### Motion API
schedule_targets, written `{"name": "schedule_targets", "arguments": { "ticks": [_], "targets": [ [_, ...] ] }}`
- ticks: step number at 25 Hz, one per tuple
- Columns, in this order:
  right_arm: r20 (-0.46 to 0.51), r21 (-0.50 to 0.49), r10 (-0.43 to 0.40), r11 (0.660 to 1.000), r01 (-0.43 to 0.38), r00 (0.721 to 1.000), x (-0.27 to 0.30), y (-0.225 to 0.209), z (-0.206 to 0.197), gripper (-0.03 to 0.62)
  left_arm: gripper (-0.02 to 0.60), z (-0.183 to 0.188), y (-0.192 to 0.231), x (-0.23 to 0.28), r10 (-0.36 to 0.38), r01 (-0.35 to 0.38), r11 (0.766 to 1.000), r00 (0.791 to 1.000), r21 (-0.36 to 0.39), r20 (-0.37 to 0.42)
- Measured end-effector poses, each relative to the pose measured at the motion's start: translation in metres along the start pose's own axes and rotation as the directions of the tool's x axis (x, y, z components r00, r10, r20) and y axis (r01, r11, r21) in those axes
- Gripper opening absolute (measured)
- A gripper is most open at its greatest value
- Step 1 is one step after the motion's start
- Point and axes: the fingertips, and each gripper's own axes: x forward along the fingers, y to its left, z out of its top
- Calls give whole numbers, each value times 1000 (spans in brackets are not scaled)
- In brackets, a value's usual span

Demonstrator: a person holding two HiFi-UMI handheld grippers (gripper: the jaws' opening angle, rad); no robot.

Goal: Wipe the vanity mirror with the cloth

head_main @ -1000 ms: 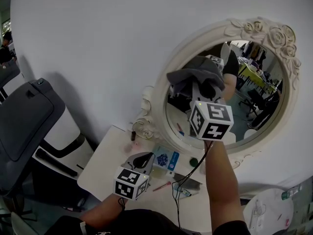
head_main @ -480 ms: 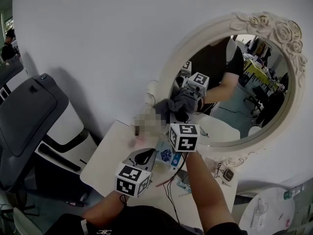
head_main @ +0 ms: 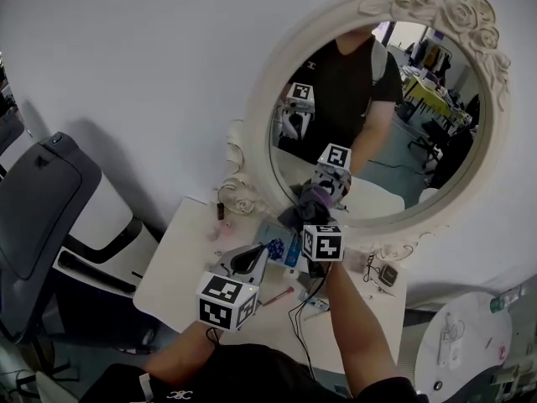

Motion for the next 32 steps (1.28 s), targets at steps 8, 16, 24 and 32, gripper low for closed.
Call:
{"name": "schedule_targets", "arguments": {
  "ticks": [8, 16, 24, 32],
  "targets": [
    [-87, 62, -207, 975, 213, 974, -53, -111, -39, 48, 0, -7, -40, 17, -83, 84, 996, 996, 20, -33],
    [152, 77, -549, 835, 544, 822, -169, -212, 21, 43, 0, -15, -68, 30, -136, 137, 991, 989, 1, -63],
    [280, 153, -551, 834, 530, 786, -225, -230, 66, 43, 0, -2, -97, 51, -176, 177, 984, 983, 16, -47],
    [509, 148, -436, 894, 424, 742, -302, -180, 90, 43, 0, 11, -134, 78, -220, 222, 974, 975, 53, -40]
  ]
}}
